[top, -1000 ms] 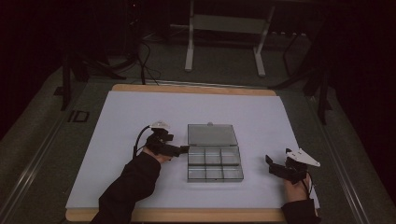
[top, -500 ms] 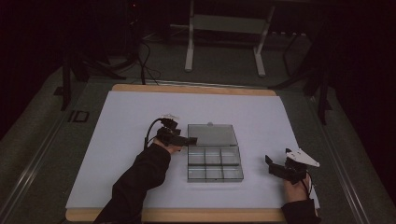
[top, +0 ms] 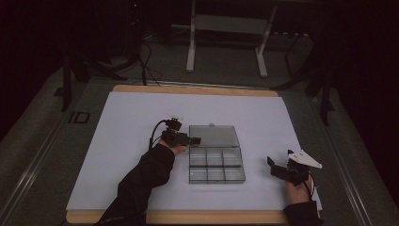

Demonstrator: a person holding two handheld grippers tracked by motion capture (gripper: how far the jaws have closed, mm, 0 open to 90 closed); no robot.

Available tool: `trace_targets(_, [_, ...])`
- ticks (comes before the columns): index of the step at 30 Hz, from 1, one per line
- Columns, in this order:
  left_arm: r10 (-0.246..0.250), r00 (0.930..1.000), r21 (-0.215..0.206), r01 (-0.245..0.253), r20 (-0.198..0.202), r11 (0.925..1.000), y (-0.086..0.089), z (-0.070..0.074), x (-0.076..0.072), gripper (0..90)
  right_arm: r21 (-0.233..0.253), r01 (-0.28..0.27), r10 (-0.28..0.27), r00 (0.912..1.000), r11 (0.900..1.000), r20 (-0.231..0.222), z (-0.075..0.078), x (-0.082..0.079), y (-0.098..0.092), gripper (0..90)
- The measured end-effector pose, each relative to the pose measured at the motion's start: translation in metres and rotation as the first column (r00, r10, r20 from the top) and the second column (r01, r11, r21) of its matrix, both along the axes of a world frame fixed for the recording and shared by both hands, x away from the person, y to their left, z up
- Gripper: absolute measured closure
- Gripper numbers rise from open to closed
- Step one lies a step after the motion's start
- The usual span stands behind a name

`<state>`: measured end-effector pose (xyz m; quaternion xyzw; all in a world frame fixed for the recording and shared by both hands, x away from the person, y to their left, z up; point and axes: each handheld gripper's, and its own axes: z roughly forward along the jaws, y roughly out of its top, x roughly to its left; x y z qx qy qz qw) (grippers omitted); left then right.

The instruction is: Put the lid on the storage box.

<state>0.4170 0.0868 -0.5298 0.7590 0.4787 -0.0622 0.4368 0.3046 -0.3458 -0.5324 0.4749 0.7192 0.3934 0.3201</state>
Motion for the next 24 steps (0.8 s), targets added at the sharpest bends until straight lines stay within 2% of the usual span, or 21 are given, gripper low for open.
trace_targets(4, [-0.021,0.9994,-0.043,0.020,-0.027,0.9989,0.0018,-0.0041,0.0012,24.9,-0.002,0.000,0.000,1.0000,1.000,-0.001,0.0000,0.0000,0.0002,11.1])
trace_targets(6, [-0.032,0.9989,-0.065,0.030,-0.035,0.9974,0.0022,-0.0054,0.0018,31.9,-0.002,0.000,0.000,1.0000,1.000,-0.001,0.0000,0.0001,0.0001,11.1])
trace_targets(10, [-0.041,0.9985,-0.082,0.038,-0.036,0.9959,0.0032,-0.0058,0.0020,35.5,-0.004,0.002,-0.002,1.0000,1.000,-0.004,-0.0001,0.0001,0.0007,11.1])
trace_targets(12, [-0.046,0.9985,-0.097,0.043,-0.030,0.9944,0.0036,-0.0052,0.0012,40.2,-0.005,0.004,-0.004,1.0000,1.000,-0.003,-0.0002,0.0002,0.0009,11.1])
trace_targets(19, [-0.058,0.9982,-0.106,0.059,0.013,0.9926,0.0034,-0.0013,-0.0017,52.2,-0.015,0.007,-0.007,0.9999,1.000,-0.011,-0.0002,0.0013,0.0017,11.1])
trace_targets(21, [-0.058,0.9978,-0.107,0.061,0.031,0.9924,0.0045,0.0007,-0.0028,54.2,-0.015,0.007,-0.008,0.9998,1.000,-0.016,0.0000,0.0014,0.0018,11.1])
trace_targets(22, [-0.052,0.9979,-0.115,0.056,0.038,0.9918,0.0058,0.0014,-0.0030,59.4,-0.012,0.004,-0.005,0.9998,1.000,-0.021,0.0003,0.0017,0.0017,11.1])
trace_targets(24, [-0.054,0.9966,-0.112,0.061,0.063,0.9919,0.0077,0.0038,-0.0039,60.8,-0.008,0.005,-0.005,0.9997,1.000,-0.023,0.0005,0.0020,0.0012,11.1])
